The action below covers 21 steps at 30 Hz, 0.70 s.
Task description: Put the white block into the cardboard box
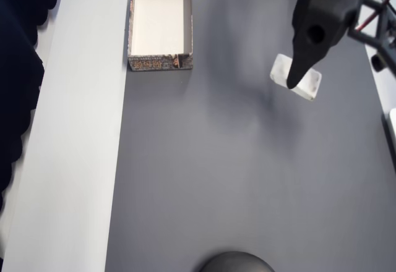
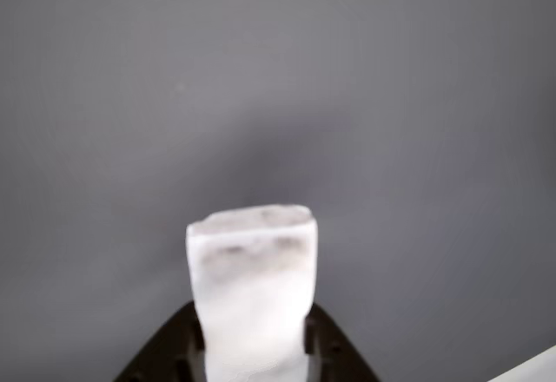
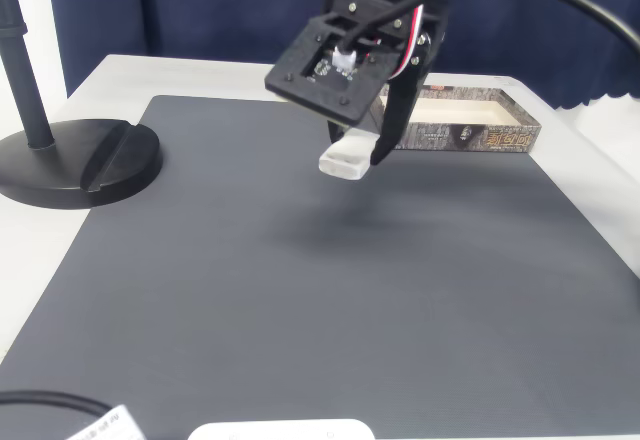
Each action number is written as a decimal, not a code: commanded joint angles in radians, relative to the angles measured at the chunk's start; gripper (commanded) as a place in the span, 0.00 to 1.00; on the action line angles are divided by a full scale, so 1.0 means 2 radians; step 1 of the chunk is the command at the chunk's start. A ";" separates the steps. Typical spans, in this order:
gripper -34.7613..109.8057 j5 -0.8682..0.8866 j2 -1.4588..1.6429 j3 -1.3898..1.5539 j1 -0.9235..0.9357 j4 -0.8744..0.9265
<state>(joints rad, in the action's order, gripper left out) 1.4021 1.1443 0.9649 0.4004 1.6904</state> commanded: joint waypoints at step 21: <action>0.24 -0.200 0.166 0.100 0.157 0.018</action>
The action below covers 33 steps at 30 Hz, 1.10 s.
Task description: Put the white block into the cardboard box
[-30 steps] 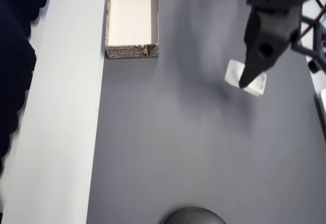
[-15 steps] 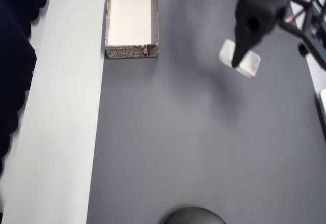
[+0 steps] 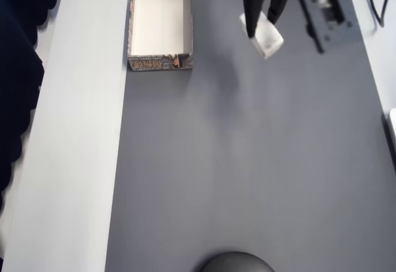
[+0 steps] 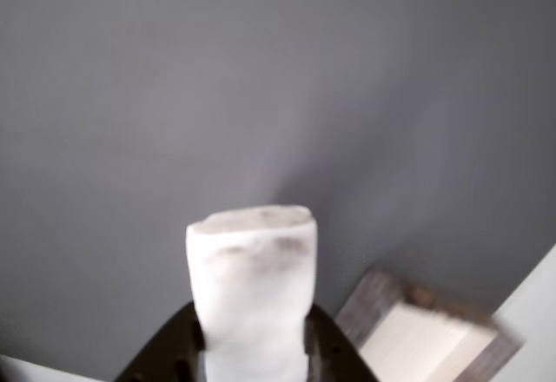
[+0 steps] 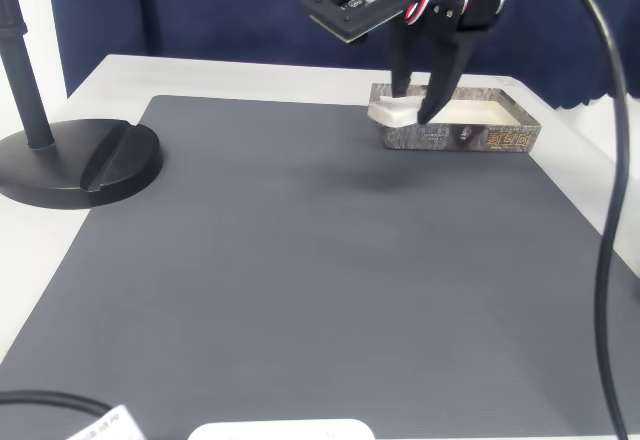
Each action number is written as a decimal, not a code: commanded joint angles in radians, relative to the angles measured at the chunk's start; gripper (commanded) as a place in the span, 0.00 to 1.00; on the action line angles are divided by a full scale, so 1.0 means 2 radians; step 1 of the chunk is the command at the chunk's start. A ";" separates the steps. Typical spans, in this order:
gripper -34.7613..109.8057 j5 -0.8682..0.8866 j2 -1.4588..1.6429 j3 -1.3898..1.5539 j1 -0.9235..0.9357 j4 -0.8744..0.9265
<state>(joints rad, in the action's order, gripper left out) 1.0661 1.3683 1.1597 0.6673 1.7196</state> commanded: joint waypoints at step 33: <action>0.24 0.186 -0.087 -0.090 0.272 -0.110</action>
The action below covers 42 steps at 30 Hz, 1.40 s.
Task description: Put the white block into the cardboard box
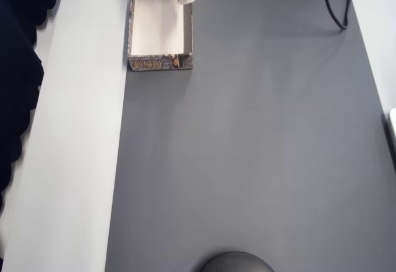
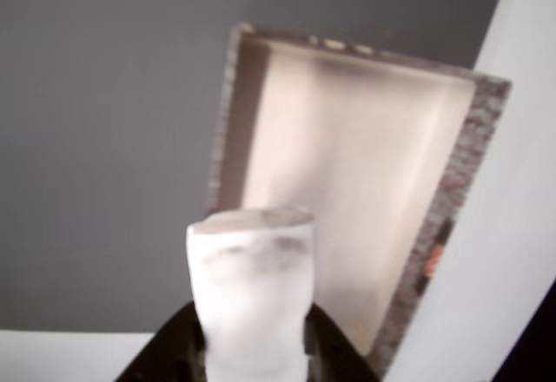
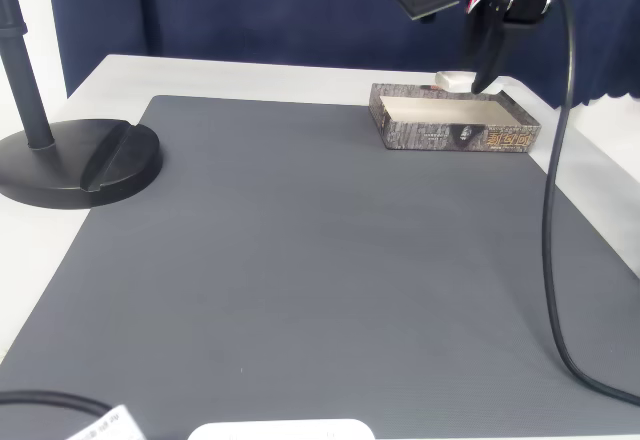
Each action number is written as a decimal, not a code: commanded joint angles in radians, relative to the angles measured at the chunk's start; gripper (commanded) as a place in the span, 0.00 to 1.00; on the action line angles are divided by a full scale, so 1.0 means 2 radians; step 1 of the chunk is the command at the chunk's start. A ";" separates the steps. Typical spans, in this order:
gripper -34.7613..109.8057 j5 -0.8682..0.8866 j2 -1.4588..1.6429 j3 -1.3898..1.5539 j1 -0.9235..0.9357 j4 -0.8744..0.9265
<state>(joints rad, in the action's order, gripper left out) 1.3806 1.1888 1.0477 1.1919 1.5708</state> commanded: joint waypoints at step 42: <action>0.24 0.041 -0.052 0.005 0.028 -0.134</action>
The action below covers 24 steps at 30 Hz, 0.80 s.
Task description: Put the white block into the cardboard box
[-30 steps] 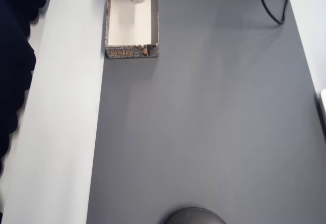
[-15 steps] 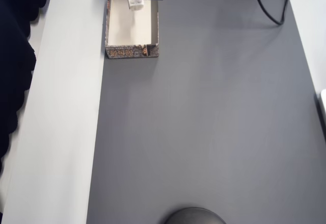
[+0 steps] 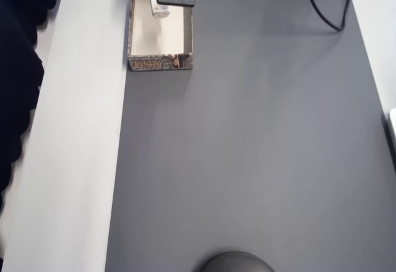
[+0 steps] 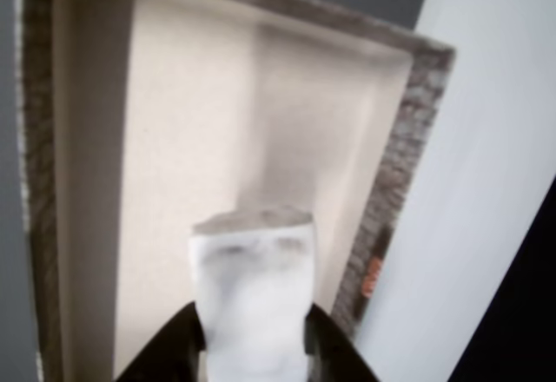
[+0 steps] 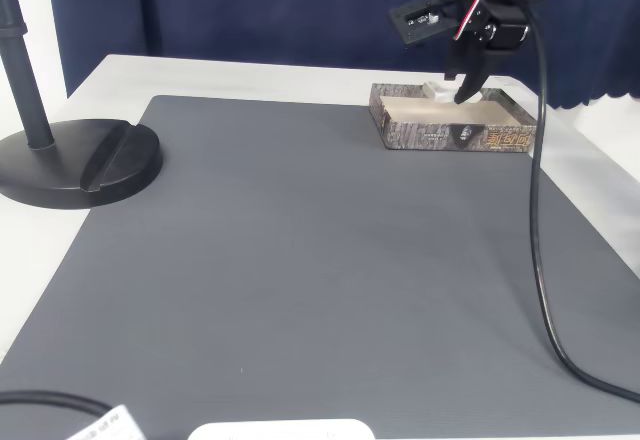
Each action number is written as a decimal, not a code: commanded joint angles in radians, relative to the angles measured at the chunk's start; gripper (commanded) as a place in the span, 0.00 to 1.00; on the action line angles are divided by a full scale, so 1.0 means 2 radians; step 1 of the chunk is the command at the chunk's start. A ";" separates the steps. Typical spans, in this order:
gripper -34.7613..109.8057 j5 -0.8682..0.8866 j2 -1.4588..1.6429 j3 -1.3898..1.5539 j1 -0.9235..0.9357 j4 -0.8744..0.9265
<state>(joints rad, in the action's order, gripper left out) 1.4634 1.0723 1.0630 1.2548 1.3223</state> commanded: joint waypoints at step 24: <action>0.23 -0.008 -0.026 0.015 -0.012 -0.046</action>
<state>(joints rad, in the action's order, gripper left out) 1.4404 1.0048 1.1045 1.2517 1.2456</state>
